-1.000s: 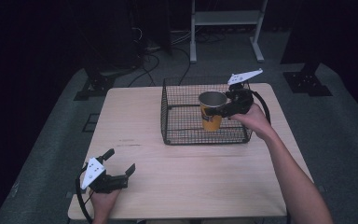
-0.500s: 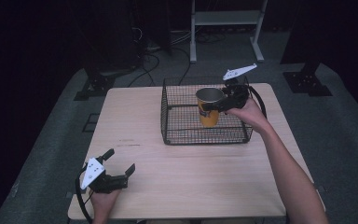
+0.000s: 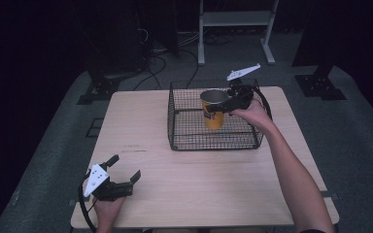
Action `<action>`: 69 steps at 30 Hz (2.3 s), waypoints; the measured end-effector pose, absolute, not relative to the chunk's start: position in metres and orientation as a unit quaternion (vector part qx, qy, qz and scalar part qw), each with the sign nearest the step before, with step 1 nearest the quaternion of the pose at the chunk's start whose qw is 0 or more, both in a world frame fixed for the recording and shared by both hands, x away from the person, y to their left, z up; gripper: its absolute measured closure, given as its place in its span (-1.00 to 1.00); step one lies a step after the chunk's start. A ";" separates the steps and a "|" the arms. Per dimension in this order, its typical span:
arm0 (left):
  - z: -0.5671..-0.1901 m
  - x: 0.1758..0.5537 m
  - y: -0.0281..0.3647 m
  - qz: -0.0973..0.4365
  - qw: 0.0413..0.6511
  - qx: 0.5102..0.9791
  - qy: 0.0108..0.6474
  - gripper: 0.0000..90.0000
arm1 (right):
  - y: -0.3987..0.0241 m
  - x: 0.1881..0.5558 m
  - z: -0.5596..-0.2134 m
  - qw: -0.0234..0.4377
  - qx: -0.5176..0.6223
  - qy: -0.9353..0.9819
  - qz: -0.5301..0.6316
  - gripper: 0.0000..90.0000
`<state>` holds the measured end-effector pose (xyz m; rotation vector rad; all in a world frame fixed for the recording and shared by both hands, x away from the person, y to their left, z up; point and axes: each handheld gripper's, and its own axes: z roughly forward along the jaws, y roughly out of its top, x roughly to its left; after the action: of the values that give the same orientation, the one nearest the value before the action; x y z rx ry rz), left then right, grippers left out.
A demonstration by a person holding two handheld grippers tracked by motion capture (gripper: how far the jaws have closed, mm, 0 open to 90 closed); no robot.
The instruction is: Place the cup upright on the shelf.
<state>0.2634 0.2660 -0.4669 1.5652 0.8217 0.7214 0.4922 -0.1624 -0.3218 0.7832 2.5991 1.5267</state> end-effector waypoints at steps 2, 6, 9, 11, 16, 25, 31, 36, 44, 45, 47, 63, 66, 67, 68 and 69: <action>-0.467 0.263 0.266 0.308 0.578 0.669 0.351 -0.98 | -0.161 0.494 -0.322 0.013 0.252 0.836 0.488 -0.73; -0.467 0.263 0.266 0.308 0.578 0.669 0.351 -0.98 | -0.160 0.496 -0.323 0.011 0.254 0.834 0.489 -0.73; -0.467 0.263 0.266 0.308 0.578 0.669 0.351 -0.98 | -0.158 0.499 -0.324 0.010 0.256 0.835 0.487 -0.73; -0.467 0.263 0.266 0.308 0.578 0.669 0.351 -0.98 | -0.158 0.499 -0.324 0.011 0.255 0.836 0.486 -0.73; -0.467 0.263 0.266 0.308 0.578 0.669 0.351 -0.98 | -0.155 0.503 -0.325 0.008 0.256 0.837 0.484 -0.73; -0.467 0.263 0.267 0.306 0.579 0.669 0.351 -0.98 | -0.151 0.507 -0.326 0.005 0.256 0.838 0.481 -0.73; -0.467 0.263 0.267 0.306 0.579 0.669 0.351 -0.98 | -0.150 0.510 -0.330 0.002 0.258 0.840 0.477 -0.73; -0.467 0.263 0.267 0.306 0.579 0.669 0.351 -0.98 | -0.150 0.512 -0.333 0.001 0.260 0.840 0.476 -0.73; -0.467 0.263 0.267 0.306 0.579 0.669 0.351 -0.98 | -0.149 0.516 -0.338 -0.001 0.264 0.840 0.473 -0.73; -0.467 0.263 0.267 0.306 0.579 0.669 0.351 -0.98 | -0.148 0.516 -0.338 -0.001 0.264 0.840 0.474 -0.73; -0.467 0.263 0.267 0.306 0.579 0.669 0.351 -0.98 | -0.148 0.517 -0.340 -0.002 0.264 0.840 0.473 -0.73; -0.467 0.263 0.267 0.306 0.580 0.668 0.352 -0.98 | -0.143 0.525 -0.356 -0.009 0.268 0.845 0.463 -0.73; -0.467 0.263 0.267 0.306 0.580 0.668 0.352 -0.98 | -0.142 0.527 -0.359 -0.010 0.270 0.846 0.461 -0.73; -0.467 0.263 0.267 0.306 0.580 0.668 0.352 -0.98 | -0.142 0.528 -0.361 -0.009 0.270 0.846 0.459 -0.73; -0.467 0.263 0.267 0.306 0.580 0.668 0.352 -0.98 | -0.141 0.529 -0.362 -0.009 0.271 0.847 0.457 -0.73; -0.467 0.263 0.267 0.306 0.580 0.668 0.352 -0.98 | -0.141 0.529 -0.363 -0.009 0.272 0.848 0.456 -0.73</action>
<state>0.2632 0.2672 -0.4668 1.5601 0.8227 0.7148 0.5291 -0.1411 -0.3631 0.8594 2.6784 1.4397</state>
